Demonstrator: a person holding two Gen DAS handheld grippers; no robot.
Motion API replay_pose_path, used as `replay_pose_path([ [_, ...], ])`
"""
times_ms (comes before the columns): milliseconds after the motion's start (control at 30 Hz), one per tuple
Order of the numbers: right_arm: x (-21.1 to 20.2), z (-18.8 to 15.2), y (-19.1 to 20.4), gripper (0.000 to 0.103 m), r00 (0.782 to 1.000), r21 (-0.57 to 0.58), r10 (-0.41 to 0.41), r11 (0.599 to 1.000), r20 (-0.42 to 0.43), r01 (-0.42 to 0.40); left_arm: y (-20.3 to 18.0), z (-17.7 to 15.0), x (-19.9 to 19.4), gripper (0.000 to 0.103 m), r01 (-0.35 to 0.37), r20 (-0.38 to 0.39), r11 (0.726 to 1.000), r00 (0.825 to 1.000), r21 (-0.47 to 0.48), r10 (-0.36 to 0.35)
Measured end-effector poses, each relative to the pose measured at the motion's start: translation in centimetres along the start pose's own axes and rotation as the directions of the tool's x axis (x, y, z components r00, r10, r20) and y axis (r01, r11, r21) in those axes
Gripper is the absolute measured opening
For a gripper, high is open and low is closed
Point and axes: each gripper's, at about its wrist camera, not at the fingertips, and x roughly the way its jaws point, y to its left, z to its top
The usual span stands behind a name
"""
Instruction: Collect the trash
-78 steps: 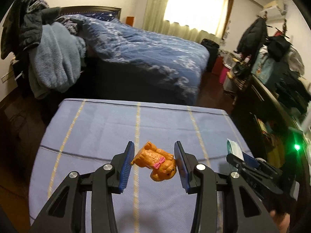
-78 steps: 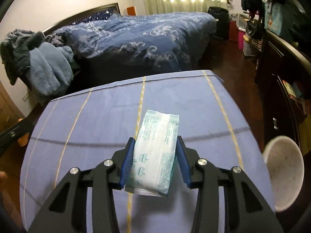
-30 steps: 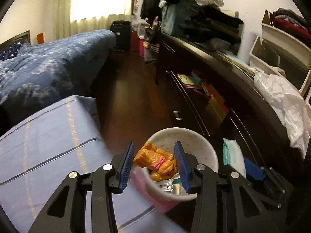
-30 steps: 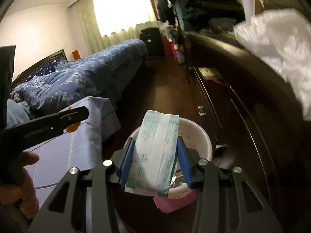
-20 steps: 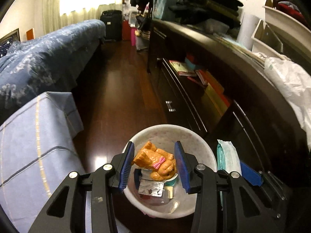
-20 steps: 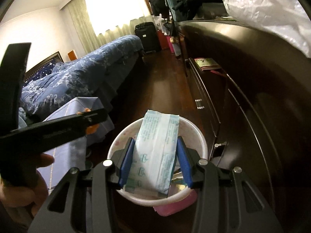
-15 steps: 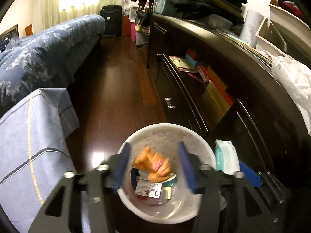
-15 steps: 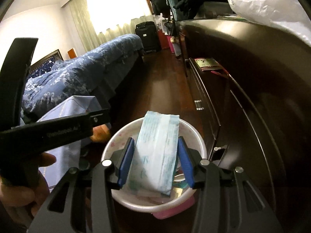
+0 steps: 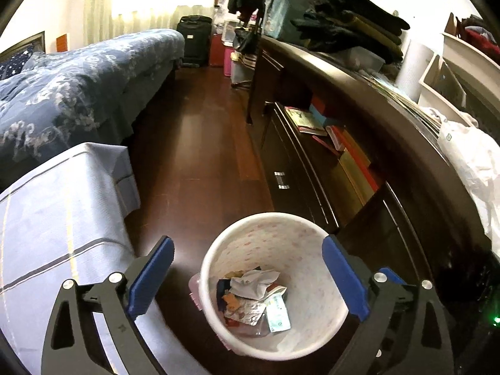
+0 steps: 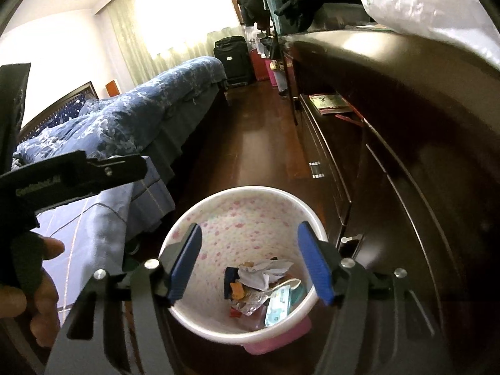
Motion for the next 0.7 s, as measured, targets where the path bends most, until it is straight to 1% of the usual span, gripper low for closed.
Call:
replay_pose_path([
  [67,-0.6,0.0,0.2,0.068,1.0,-0.004,-0.004,1.0,0.004,0.004,0.4,-0.2,-1.0,0.096,-0.014,0.01,1.0,1.0,-0.007,0.014],
  [167,-2.1,-0.2,1.3,0.073,1.0,-0.013,-0.017,1.0,0.015,0.017,1.2,-0.6,-3.2,0.099,-0.044,0.043,0.999,0.998,-0.014,0.045],
  [300,-4.4,-0.5,3.3,0.075,0.999,-0.046,-0.018,0.999,0.037,0.019,2.4,-1.3,-6.9,0.099,-0.102,0.097,0.995,0.99,-0.023,0.104],
  [367,-5.5,-0.8,4.8,0.082,0.999,-0.074,-0.006,0.997,0.044,0.009,3.2,-1.8,-8.8,0.099,-0.131,0.118,0.991,0.984,-0.037,0.135],
  [467,-7.3,-1.5,7.6,0.084,0.998,-0.11,0.039,0.993,0.056,-0.033,5.1,-2.7,-12.2,0.099,-0.175,0.151,0.981,0.971,-0.08,0.186],
  [533,-8.2,-1.8,9.6,0.089,0.995,-0.135,0.078,0.988,0.055,-0.07,6.1,-3.3,-13.9,0.099,-0.196,0.167,0.975,0.963,-0.104,0.211],
  [600,-9.2,-2.4,12.0,0.092,0.991,-0.164,0.118,0.981,0.058,-0.107,7.7,-4.3,-16.4,0.099,-0.237,0.186,0.962,0.947,-0.139,0.26],
  [700,-10.5,-3.2,14.8,0.098,0.985,-0.203,0.163,0.968,0.054,-0.149,9.5,-5.7,-19.3,0.099,-0.279,0.204,0.942,0.927,-0.187,0.315],
])
